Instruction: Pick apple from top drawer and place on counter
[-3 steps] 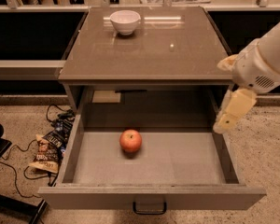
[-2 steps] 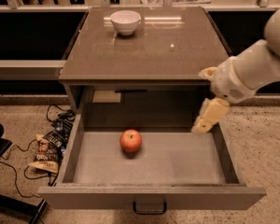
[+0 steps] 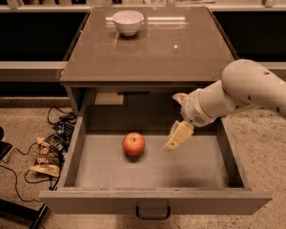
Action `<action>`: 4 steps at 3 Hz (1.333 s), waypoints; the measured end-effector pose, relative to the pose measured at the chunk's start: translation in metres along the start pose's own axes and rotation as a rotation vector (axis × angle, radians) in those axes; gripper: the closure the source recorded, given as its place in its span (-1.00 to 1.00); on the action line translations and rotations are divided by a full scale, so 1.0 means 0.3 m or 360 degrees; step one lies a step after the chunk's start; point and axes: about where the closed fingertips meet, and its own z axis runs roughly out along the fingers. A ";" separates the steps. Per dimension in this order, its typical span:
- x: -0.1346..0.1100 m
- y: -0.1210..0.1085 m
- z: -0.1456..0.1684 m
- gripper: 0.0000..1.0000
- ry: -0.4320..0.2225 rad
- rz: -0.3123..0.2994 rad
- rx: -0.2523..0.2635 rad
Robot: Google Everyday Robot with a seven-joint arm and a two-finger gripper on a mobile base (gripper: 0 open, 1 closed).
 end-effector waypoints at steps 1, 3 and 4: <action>0.000 0.000 0.001 -1.00 0.0000 0.0000 -0.0001; -0.045 0.018 0.253 -1.00 -0.0087 -0.0007 -0.0183; -0.072 0.043 0.392 -1.00 -0.0136 -0.0017 -0.0260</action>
Offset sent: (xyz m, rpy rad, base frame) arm 0.0188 0.0458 -0.0483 0.0630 0.0832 0.0819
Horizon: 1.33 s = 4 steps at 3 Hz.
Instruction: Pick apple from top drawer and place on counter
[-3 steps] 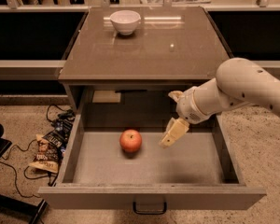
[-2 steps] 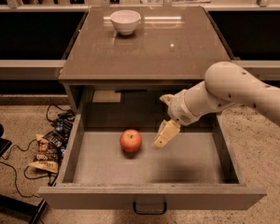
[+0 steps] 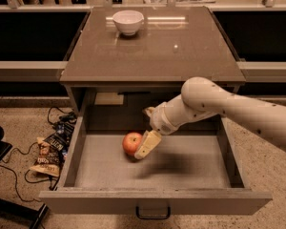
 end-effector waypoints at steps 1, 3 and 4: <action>-0.006 0.032 0.103 -1.00 -0.0008 -0.0010 -0.0067; 0.023 0.121 0.174 -0.21 -0.0013 0.0004 -0.0121; 0.005 0.132 0.173 0.25 -0.0033 -0.0001 -0.0116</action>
Offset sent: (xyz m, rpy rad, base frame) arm -0.0374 0.0370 -0.0534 0.0103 0.0710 0.0557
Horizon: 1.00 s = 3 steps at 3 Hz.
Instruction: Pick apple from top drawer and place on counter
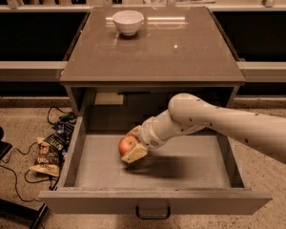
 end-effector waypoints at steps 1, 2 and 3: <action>-0.097 -0.052 -0.097 0.72 0.0016 -0.0011 0.0049; -0.241 -0.147 -0.311 1.00 0.0016 0.0021 0.0103; -0.343 -0.250 -0.600 1.00 -0.0010 0.0139 0.0112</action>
Offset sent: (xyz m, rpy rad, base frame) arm 0.0905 -0.0529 0.2286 -0.0160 -0.0350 -0.0811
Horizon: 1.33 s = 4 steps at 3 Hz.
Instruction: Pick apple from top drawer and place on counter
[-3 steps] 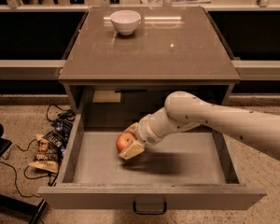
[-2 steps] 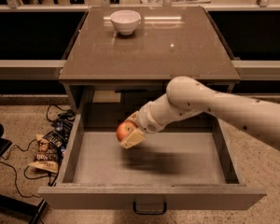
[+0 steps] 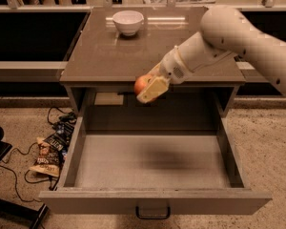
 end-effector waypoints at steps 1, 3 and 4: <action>-0.048 -0.104 -0.167 1.00 -0.0063 0.0115 0.0038; -0.157 -0.444 -0.375 1.00 -0.0174 0.0237 0.0462; -0.110 -0.550 -0.379 1.00 -0.0111 0.0274 0.0658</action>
Offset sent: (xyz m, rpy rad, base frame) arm 0.1476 -0.0967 0.1529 0.1331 -0.1073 -0.3422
